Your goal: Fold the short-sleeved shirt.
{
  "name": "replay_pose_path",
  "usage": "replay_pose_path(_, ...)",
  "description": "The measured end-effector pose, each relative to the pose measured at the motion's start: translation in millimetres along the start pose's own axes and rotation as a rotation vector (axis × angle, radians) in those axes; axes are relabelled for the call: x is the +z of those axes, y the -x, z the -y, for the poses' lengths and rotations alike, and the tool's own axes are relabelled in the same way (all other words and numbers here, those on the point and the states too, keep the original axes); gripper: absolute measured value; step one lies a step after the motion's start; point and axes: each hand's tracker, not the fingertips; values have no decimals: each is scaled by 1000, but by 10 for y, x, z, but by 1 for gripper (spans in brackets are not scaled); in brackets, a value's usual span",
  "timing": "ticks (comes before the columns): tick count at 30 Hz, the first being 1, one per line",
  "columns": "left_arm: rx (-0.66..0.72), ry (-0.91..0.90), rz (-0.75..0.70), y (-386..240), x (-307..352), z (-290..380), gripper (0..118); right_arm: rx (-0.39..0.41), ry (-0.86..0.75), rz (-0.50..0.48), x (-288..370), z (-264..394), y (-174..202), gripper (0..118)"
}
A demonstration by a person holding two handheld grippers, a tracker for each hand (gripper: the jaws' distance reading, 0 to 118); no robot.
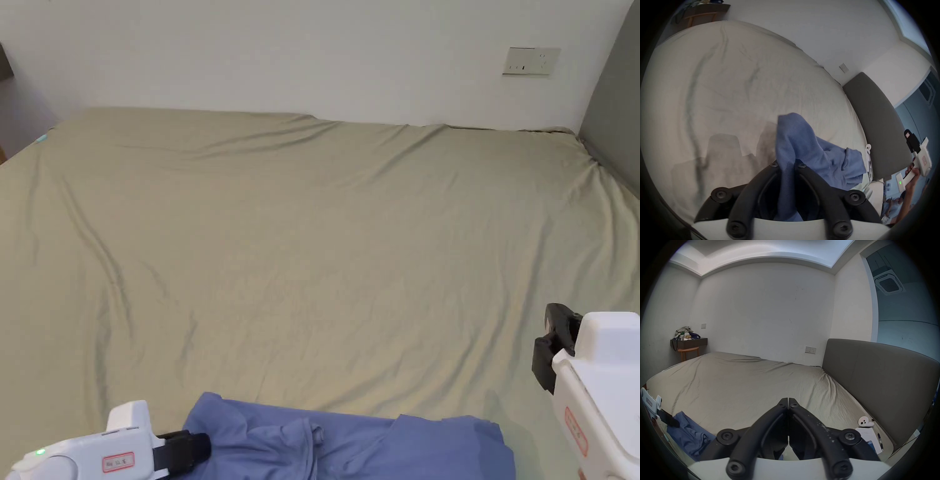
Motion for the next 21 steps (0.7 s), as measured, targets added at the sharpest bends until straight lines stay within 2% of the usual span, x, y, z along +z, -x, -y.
replay_pose_path(2, 4, -26, -17, 86, 190, -73, 12, -4, -12, -9, -2, -29, 24, 2)
replay_pose_path(7, -31, -75, -196, 274, 627, -174, 12, -15, -29, -40, -15, -62, 88, 2)
replay_pose_path(9, -22, -91, -218, 279, 765, -180, 12, -16, -33, -53, -15, -62, 104, 2)
replay_pose_path(14, -62, -91, -242, -319, 796, -183, 12, -18, -35, -68, -6, -49, 114, 2)
replay_pose_path(21, -354, -40, -179, -1631, 295, -151, 12, -30, -43, -51, 78, -24, -28, 2)
